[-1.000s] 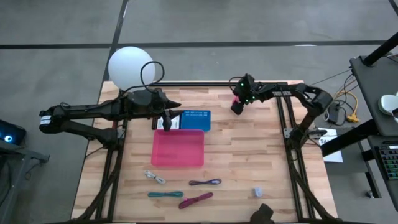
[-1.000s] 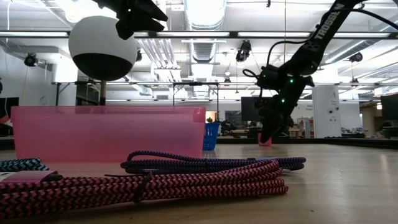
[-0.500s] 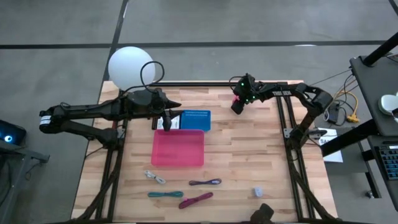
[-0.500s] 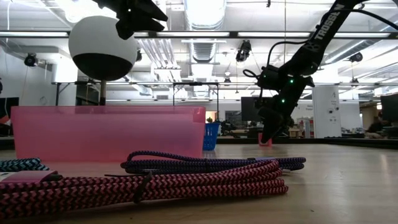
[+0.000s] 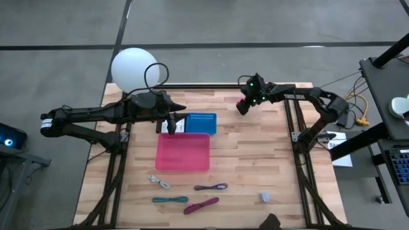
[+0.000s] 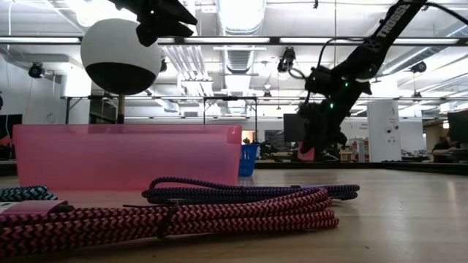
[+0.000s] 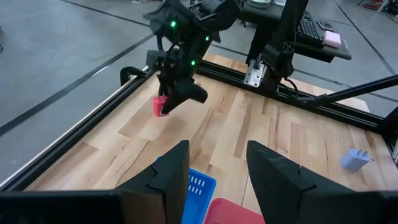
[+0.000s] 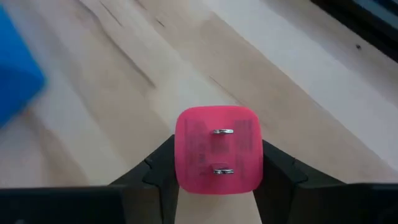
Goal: Pick and place items into bin
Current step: Put the pink charger adapter into the blue bin
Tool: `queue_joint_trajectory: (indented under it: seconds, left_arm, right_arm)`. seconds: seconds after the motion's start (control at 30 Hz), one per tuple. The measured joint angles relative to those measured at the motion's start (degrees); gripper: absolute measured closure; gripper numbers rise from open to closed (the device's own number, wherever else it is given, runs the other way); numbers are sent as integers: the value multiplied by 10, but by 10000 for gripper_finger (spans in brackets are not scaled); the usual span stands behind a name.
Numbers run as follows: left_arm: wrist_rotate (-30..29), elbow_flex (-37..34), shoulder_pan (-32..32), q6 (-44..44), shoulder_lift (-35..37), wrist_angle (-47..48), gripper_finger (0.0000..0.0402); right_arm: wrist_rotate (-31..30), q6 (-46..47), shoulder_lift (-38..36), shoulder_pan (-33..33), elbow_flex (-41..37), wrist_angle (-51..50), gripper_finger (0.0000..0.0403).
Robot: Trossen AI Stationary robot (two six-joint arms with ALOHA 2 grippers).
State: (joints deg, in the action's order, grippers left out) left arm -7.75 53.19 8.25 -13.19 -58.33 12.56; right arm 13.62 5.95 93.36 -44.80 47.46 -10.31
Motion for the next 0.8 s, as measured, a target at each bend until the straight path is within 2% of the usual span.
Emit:
queue_joint_trajectory:
  seconds: [0.17, 0.47, 0.63, 0.8]
  left_arm:
    - [0, 0, 0, 0, 0, 0, 258]
    - [0, -1, -1, 2, 0, 0, 258]
    - [0, -1, 0, 2, 0, 0, 258]
    - [0, -1, 0, 2, 0, 0, 258]
  right_arm:
    - [45, 45, -60, 12, 0, 2, 264]
    - [45, 83, -159, 86, 0, 10, 264]
    - [44, 103, -172, 130, 0, 31, 264]
    - [42, 109, -145, 163, 0, 88, 264]
